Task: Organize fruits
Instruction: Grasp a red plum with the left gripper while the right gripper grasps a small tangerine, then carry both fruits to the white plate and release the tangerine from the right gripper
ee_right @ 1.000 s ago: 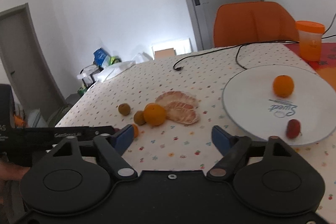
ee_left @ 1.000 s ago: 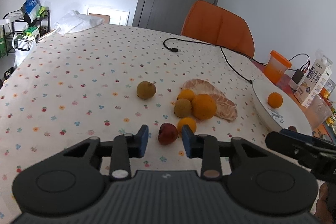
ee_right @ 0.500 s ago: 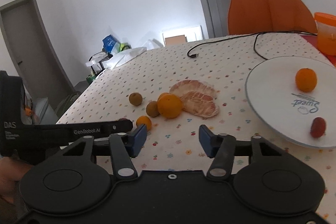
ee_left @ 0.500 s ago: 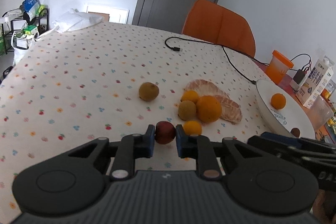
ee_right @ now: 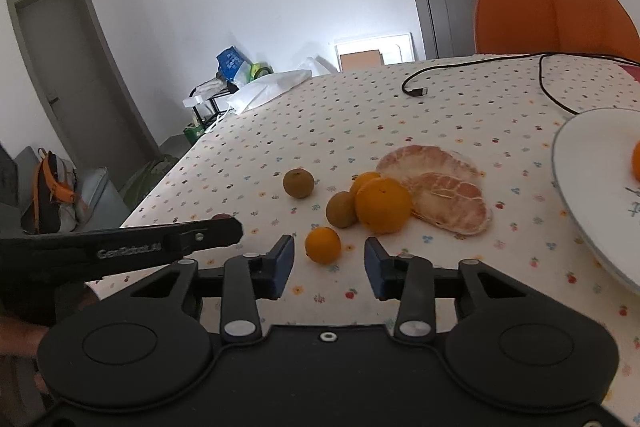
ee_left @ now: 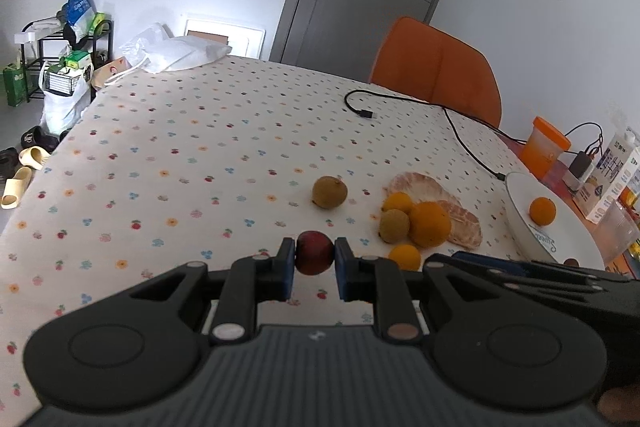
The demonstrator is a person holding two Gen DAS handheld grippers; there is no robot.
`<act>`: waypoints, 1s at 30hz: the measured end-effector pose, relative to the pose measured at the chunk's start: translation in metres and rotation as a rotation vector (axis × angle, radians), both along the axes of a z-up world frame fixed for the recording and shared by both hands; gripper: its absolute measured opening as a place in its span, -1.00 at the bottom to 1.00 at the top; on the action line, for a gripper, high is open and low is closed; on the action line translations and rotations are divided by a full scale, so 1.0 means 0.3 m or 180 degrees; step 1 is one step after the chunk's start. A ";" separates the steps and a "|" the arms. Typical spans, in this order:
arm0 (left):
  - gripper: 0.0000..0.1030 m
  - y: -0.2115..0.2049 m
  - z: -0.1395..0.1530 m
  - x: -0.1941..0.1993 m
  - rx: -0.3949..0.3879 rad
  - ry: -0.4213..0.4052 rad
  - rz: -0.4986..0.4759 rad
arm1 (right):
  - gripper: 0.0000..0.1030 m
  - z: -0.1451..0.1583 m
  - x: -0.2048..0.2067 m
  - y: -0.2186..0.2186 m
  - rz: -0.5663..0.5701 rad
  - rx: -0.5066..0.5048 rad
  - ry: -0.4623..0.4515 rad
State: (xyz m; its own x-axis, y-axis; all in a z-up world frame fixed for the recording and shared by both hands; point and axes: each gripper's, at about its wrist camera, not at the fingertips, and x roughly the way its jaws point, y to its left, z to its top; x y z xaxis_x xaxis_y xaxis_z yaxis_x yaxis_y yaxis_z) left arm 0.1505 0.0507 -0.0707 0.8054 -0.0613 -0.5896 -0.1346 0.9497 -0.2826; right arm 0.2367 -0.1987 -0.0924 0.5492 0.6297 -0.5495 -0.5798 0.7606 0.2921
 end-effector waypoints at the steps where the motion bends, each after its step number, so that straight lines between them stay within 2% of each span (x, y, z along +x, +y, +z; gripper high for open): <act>1: -0.63 0.003 0.002 -0.001 0.0002 -0.0006 -0.0001 | -0.30 -0.004 0.005 0.004 -0.0003 0.0003 0.0016; 10: -0.63 0.018 0.005 -0.007 -0.0022 -0.0009 0.0024 | -0.34 -0.024 0.034 0.052 0.0021 -0.0004 0.0066; 15: -0.63 0.011 0.012 -0.009 -0.0026 -0.0019 0.0007 | -0.59 -0.048 0.046 0.065 0.0032 -0.0003 0.0121; 22: -0.63 -0.043 0.035 0.001 -0.0003 -0.0066 -0.0085 | -0.59 -0.017 0.024 -0.014 -0.0066 0.0114 0.0064; 30: -0.63 -0.157 0.059 0.032 0.0025 -0.0131 -0.0317 | -0.59 0.029 -0.011 -0.167 -0.0307 0.0242 -0.0078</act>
